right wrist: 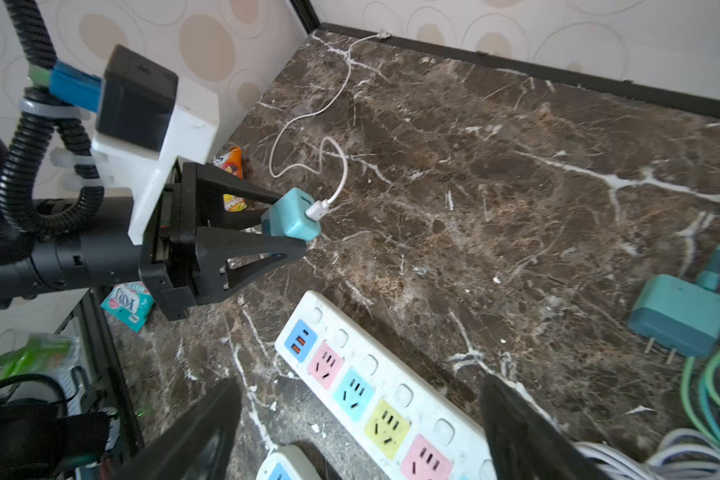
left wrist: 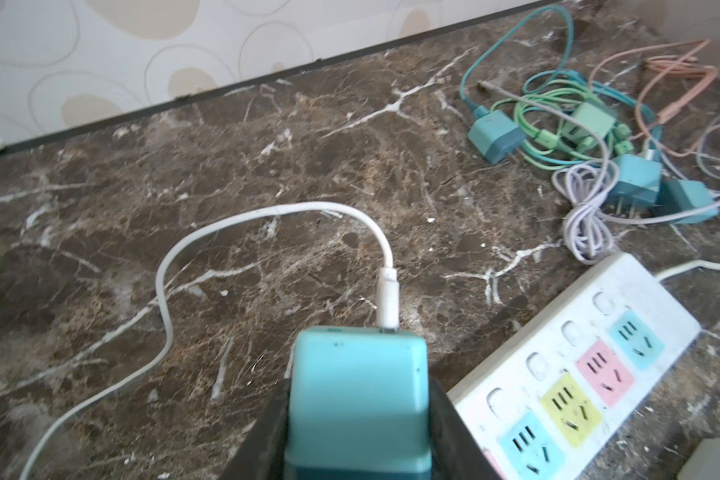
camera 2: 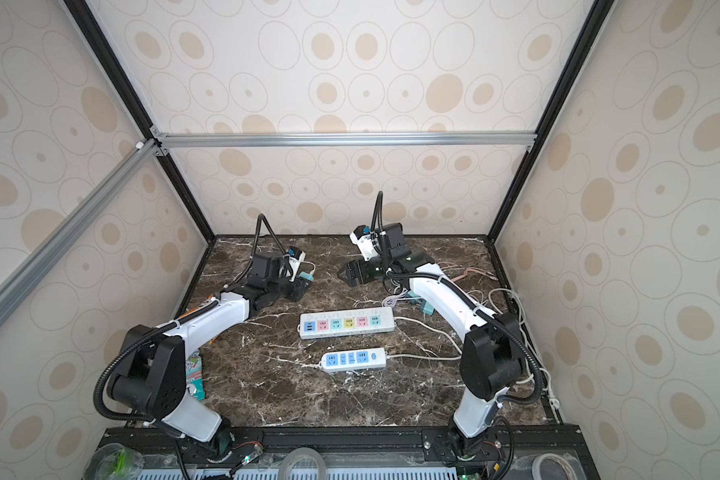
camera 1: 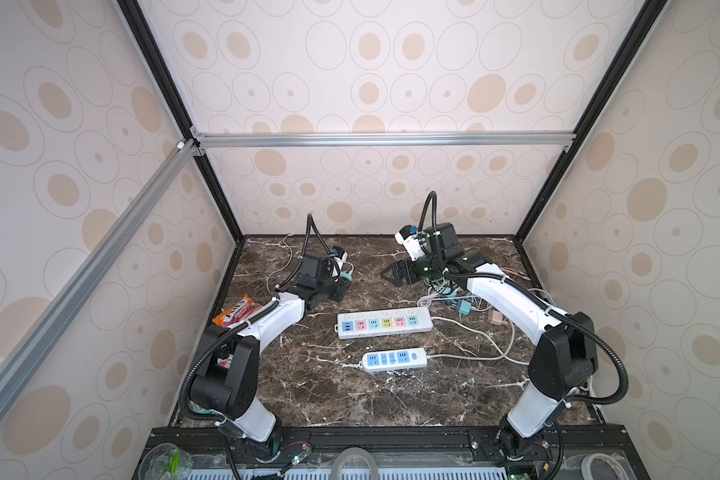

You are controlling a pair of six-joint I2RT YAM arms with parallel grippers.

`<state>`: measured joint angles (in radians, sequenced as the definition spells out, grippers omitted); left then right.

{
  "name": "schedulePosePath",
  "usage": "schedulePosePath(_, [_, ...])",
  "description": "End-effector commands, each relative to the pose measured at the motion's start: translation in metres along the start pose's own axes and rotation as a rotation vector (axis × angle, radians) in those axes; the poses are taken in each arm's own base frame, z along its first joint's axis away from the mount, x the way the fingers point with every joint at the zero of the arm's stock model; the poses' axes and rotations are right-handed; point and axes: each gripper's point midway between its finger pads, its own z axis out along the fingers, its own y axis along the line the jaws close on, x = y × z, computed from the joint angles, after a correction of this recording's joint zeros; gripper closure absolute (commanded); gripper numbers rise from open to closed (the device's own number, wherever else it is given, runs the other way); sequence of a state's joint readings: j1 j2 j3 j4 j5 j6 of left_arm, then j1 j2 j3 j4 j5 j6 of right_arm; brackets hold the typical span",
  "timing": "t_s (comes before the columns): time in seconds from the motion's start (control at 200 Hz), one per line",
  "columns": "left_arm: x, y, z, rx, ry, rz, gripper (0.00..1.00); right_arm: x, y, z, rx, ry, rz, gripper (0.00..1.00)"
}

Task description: Insert the plug

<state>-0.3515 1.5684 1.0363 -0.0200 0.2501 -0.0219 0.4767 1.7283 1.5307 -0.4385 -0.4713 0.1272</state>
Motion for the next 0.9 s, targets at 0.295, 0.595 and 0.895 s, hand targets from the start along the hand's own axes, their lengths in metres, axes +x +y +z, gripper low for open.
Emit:
schedulePosePath(0.295, [-0.042, -0.033, -0.015, 0.138, -0.173, 0.215, 1.0, 0.015, 0.031, 0.004, -0.188, 0.137, 0.107, 0.17])
schedulePosePath(0.595, [-0.039, -0.071, -0.044, 0.23, -0.468, 0.529, 1.0, 0.025, 0.046, 0.005, -0.292, 0.269, 0.095, 0.26])
schedulePosePath(0.895, [-0.02, -0.081, -0.049, 0.193, -0.483, 0.7, 1.0, 0.029, 0.057, 0.015, -0.349, 0.307, 0.126, 0.29])
